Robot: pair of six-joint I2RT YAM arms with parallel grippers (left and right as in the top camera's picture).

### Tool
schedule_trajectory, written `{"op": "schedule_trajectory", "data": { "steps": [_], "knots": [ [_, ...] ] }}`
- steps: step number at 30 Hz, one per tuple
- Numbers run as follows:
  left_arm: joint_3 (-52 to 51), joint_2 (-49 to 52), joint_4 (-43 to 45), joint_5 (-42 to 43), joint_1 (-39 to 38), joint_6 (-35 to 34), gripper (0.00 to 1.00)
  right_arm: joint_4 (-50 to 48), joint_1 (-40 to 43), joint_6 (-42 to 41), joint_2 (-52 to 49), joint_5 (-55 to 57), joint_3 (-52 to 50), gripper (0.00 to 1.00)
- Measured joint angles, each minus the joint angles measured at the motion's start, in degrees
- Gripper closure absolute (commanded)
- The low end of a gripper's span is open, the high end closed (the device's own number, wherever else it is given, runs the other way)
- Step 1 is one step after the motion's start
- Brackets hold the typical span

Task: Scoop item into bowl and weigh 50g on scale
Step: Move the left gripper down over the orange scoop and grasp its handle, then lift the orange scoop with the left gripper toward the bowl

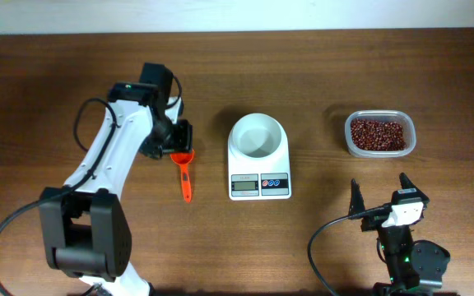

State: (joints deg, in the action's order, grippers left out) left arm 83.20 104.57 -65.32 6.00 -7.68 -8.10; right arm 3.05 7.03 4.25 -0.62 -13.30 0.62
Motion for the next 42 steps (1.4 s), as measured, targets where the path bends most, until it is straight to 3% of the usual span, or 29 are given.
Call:
{"op": "schedule_trajectory", "data": {
  "steps": [4,6,12,17,29,42],
  "knots": [
    [-3.45,0.0,0.96,0.0,-0.61,-0.55,0.0,0.0,0.0,-0.02,-0.02,0.0,0.0,0.01],
    [-4.2,0.0,2.23,0.0,-0.61,-0.55,0.15,0.0,0.0,-0.02,0.0,0.0,0.0,0.01],
    [-9.66,0.0,9.42,-0.02,-0.98,-0.15,0.39,0.0,0.0,-0.02,-0.02,0.0,0.0,0.01],
    [-12.83,0.0,12.79,-0.02,-1.2,-0.26,0.47,0.0,0.0,-0.02,-0.02,0.0,0.0,0.01],
    [-20.11,0.0,24.26,-1.99,-1.2,-0.94,0.56,0.0,0.0,-0.02,-0.02,0.0,0.0,0.01],
    [-20.81,0.0,27.26,-4.44,-1.2,-2.05,0.62,-0.02,0.0,0.0,-0.02,0.0,0.0,0.01]
  ]
}}
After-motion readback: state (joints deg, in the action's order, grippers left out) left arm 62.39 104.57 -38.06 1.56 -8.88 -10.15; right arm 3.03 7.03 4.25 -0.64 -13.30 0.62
